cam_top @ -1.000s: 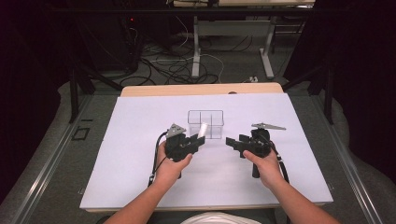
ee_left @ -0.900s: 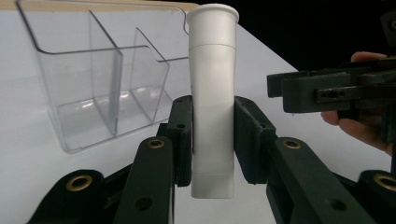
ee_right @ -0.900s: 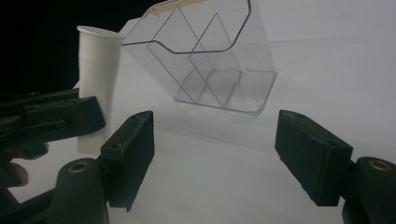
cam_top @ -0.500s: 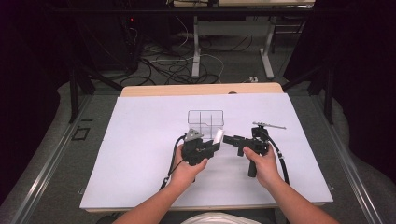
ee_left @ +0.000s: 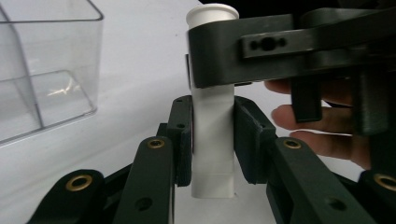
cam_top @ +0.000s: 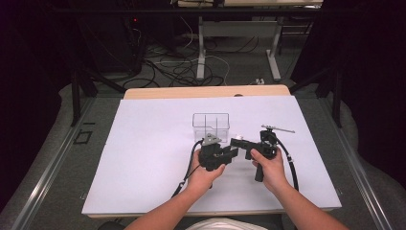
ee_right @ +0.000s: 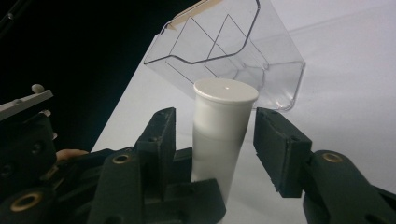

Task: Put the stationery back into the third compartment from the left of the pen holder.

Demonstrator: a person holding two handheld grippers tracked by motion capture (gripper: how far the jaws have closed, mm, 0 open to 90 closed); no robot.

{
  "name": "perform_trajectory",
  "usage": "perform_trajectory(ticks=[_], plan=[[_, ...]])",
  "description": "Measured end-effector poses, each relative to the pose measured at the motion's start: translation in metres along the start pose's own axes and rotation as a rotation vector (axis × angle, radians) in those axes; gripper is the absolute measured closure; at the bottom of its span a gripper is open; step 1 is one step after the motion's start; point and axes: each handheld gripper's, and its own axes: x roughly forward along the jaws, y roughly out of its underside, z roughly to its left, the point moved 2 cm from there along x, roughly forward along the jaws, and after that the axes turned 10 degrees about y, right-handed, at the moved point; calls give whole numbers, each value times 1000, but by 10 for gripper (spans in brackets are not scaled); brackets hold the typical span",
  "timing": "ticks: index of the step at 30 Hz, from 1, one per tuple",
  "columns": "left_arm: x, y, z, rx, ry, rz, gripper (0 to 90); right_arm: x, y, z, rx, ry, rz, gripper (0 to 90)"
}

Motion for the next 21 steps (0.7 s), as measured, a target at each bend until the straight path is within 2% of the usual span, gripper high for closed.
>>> perform_trajectory(ticks=[6,8,10,12,21], plan=[[4,1,-6,12,14,5,703,-1,0,-3,16,-7,22,555],[4,1,-7,10,14,0,703,-1,-1,-6,7,-3,18,576],[4,1,-7,12,13,1,703,0,-1,-5,34,-6,8,598],[4,1,-7,17,17,8,703,-1,-1,-7,29,-14,14,614],[5,3,-8,10,13,16,702,-1,0,-8,63,-25,29,657]])
